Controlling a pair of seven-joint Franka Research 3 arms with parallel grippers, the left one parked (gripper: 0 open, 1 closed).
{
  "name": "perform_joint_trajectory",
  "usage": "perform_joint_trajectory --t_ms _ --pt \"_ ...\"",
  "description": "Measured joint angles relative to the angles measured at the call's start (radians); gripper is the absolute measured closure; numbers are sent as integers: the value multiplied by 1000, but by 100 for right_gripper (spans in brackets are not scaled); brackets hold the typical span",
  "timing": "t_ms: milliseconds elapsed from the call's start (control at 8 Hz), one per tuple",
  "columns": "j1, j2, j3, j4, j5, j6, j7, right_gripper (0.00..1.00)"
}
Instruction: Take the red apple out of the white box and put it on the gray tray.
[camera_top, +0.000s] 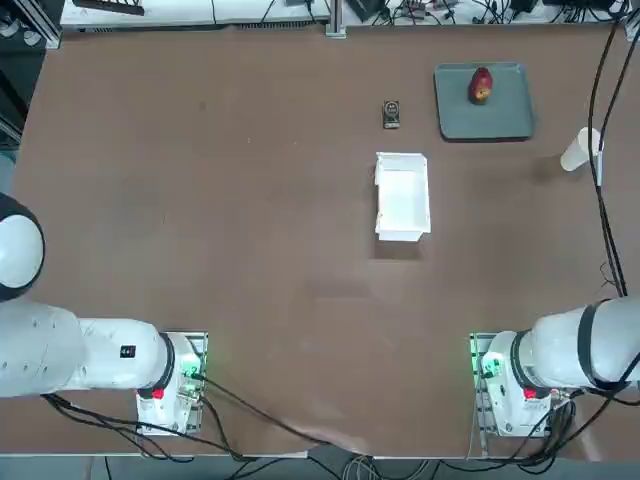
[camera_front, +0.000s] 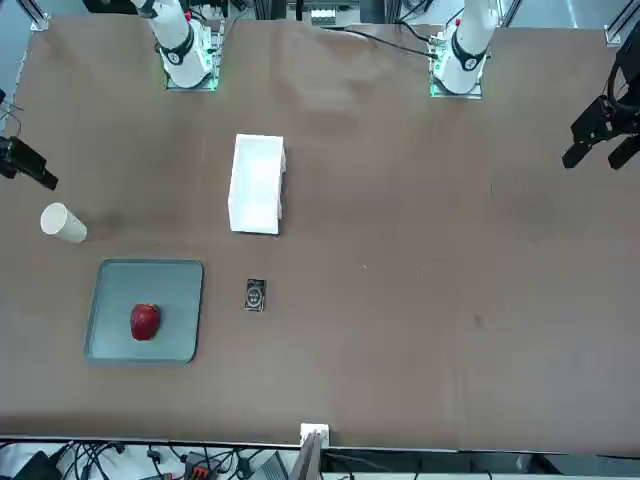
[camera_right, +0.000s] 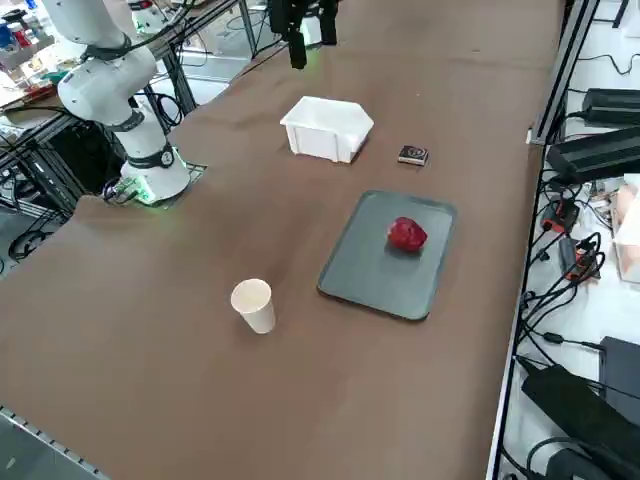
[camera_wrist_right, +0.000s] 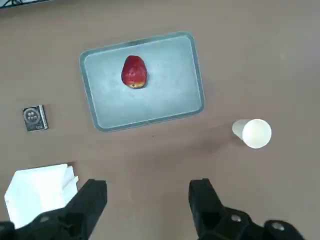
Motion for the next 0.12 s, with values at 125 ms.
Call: perform_joint_trajectory --t_ms 125 --pt "0 1 0 -5 -2 2 -19 0"
